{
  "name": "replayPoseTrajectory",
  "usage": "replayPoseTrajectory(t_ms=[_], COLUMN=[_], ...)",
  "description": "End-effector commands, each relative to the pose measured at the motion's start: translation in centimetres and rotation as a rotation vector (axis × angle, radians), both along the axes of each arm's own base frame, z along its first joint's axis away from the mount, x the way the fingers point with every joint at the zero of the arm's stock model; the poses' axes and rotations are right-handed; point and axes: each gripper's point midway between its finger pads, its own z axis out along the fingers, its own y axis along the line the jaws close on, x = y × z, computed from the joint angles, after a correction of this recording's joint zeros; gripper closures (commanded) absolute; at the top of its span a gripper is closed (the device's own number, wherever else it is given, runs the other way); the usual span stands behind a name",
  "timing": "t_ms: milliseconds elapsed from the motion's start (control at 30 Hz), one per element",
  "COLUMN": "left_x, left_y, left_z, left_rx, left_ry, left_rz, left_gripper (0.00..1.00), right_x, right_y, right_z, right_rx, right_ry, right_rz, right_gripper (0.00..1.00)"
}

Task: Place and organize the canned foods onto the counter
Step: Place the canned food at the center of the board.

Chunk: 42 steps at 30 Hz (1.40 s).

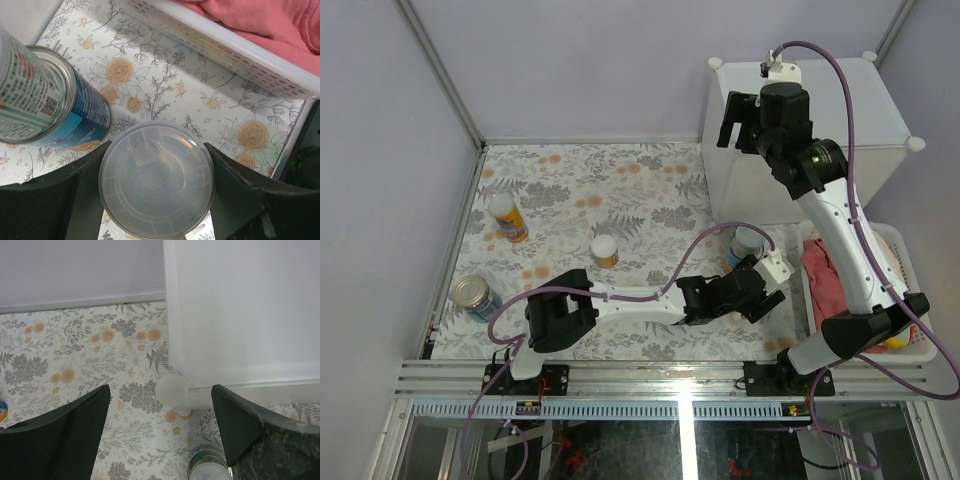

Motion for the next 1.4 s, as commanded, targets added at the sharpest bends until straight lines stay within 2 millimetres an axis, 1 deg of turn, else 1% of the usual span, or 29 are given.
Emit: replayPoseTrajectory(t_ms=[0, 67, 100, 133, 167, 300, 333, 400, 433, 467, 600, 800, 900, 967, 1167, 1267, 1367], left_x=[1.7, 2.0, 2.1, 2.2, 2.2, 2.3, 2.3, 2.1, 1.9, 1.8, 1.5, 1.1, 0.6, -0.2, -3.3, -4.0, -3.8], left_y=[-3.0, -3.0, -2.9, -2.9, -2.8, -2.6, -2.5, -2.5, -2.5, -2.5, -2.3, -1.3, -0.1, 0.6, 2.1, 3.7, 6.8], left_z=[7.0, 6.6, 6.4, 6.3, 6.1, 6.0, 6.1, 6.2, 6.2, 6.3, 6.5, 8.0, 9.8, 10.8, 14.0, 15.7, 17.4], left_rx=[-0.211, -0.204, -0.199, -0.193, -0.189, -0.176, -0.173, -0.168, -0.164, -0.162, -0.156, -0.162, -0.189, -0.206, -0.226, -0.241, -0.291], left_ry=[-0.123, -0.123, -0.121, -0.120, -0.118, -0.115, -0.114, -0.113, -0.114, -0.114, -0.110, -0.100, -0.090, -0.083, -0.082, -0.096, -0.094], left_rz=[0.024, 0.032, 0.034, 0.034, 0.034, 0.042, 0.040, 0.026, 0.016, 0.008, -0.009, 0.002, -0.003, -0.016, -0.105, -0.086, -0.001], left_gripper=[1.00, 0.98, 0.94, 0.83, 0.70, 0.27, 0.21, 0.13, 0.07, 0.04, 0.03, 0.02, 0.02, 0.00, 0.00, 0.00, 0.00], right_x=[-0.2, -0.1, 0.0, 0.1, 0.1, 0.4, 0.5, 0.6, 0.6, 0.6, 0.6, 0.4, 0.3, 0.3, 0.4, 0.4, 0.4], right_y=[-0.2, -0.2, -0.2, -0.1, -0.1, 0.2, 0.3, 0.4, 0.5, 0.5, 0.4, 0.4, 0.3, 0.3, 0.3, 0.3, 0.2], right_z=[2.3, 2.2, 2.1, 2.1, 2.0, 1.6, 1.7, 1.6, 1.7, 1.6, 1.6, 1.6, 1.6, 1.6, 1.6, 1.8, 1.9], right_rx=[0.016, 0.016, 0.017, 0.018, 0.018, 0.020, 0.022, 0.025, 0.026, 0.025, 0.022, 0.014, 0.010, 0.010, 0.010, 0.010, 0.009], right_ry=[-0.071, -0.069, -0.067, -0.067, -0.065, -0.057, -0.057, -0.054, -0.055, -0.053, -0.051, -0.050, -0.052, -0.052, -0.052, -0.057, -0.060], right_rz=[0.017, 0.018, 0.018, 0.020, 0.020, 0.028, 0.032, 0.037, 0.039, 0.040, 0.039, 0.043, 0.044, 0.043, 0.043, 0.042, 0.043], right_gripper=[0.11, 0.11, 0.11, 0.11, 0.11, 0.11, 0.11, 0.11, 0.11, 0.11, 0.11, 0.11, 0.11, 0.11, 0.11, 0.11, 0.12])
